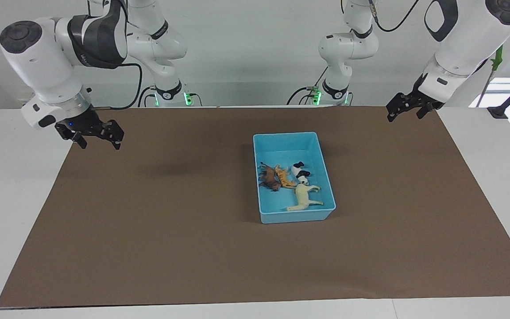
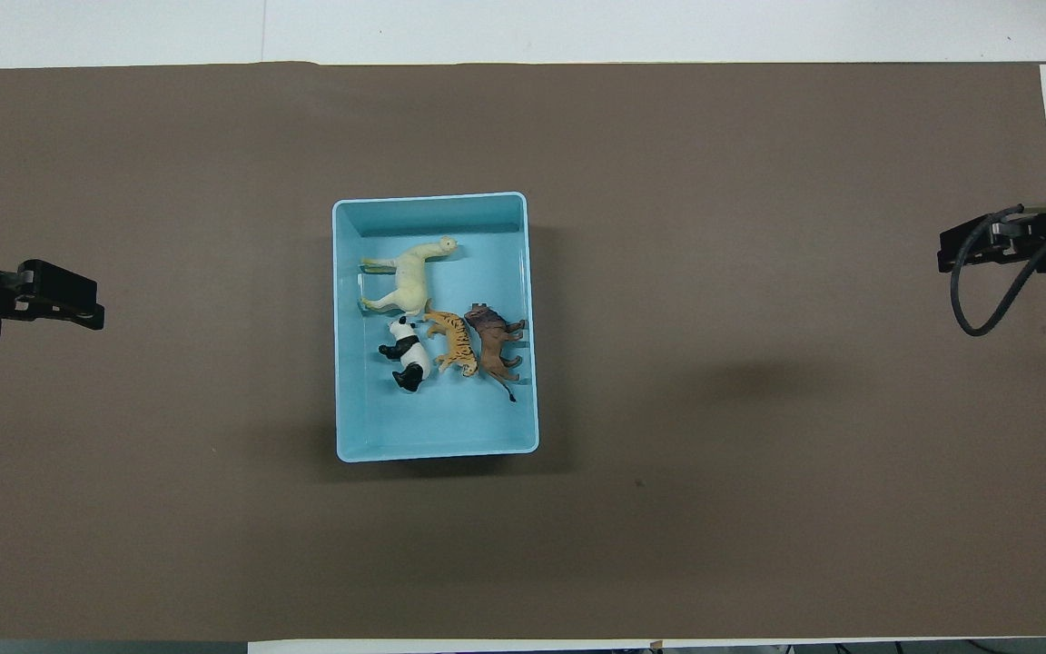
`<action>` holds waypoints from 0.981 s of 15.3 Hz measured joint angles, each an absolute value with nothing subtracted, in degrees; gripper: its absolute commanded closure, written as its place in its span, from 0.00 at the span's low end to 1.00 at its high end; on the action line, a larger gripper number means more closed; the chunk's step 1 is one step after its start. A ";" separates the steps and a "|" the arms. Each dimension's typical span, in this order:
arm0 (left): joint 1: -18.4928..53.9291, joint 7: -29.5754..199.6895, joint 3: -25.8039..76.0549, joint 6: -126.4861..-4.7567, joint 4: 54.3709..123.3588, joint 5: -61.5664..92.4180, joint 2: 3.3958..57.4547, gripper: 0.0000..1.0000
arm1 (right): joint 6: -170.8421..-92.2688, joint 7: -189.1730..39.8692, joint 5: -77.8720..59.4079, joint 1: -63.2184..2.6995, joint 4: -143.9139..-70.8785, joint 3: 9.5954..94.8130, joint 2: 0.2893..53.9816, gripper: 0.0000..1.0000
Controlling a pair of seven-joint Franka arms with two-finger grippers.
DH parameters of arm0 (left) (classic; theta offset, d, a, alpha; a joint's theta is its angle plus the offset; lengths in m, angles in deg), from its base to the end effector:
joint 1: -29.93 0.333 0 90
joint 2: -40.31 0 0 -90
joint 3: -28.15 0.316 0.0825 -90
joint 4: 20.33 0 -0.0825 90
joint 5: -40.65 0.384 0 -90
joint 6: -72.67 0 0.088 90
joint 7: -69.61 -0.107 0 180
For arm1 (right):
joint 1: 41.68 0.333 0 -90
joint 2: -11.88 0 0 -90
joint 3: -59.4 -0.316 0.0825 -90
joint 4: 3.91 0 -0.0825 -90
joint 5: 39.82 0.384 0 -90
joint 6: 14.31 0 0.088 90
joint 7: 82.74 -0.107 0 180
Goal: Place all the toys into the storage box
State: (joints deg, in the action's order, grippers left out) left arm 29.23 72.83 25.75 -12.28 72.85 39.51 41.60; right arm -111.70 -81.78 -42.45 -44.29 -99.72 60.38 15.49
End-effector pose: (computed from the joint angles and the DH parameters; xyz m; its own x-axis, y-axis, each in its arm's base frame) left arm 0.5354 -0.0315 0.6037 0.9926 0.0009 -0.1217 0.0024 -0.9999 0.0121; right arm 0.5773 -0.0403 0.5518 0.9985 -0.0400 -0.0363 -0.0383 -0.9982 0.0457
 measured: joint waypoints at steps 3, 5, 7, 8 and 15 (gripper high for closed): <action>29.13 71.85 25.75 -12.30 72.27 39.49 41.60 0.00 | -110.60 -81.77 -42.44 -44.29 -98.73 60.24 15.46 0.00; 29.07 71.79 25.75 -12.30 71.61 39.49 41.61 0.00 | -108.49 -81.76 -41.79 -44.29 -97.64 60.07 15.42 0.00; 28.97 71.73 25.76 -12.59 71.36 39.51 41.59 0.00 | -107.09 -81.76 -39.46 -44.29 -97.19 60.11 15.42 0.00; 28.87 71.71 25.76 -12.63 71.36 39.51 41.52 0.00 | -106.88 -81.76 -38.98 -44.29 -97.16 60.14 15.42 0.00; 27.06 71.37 25.63 -12.63 71.50 39.51 40.75 0.00 | -106.82 -81.76 -38.91 -44.31 -97.14 60.20 15.42 0.00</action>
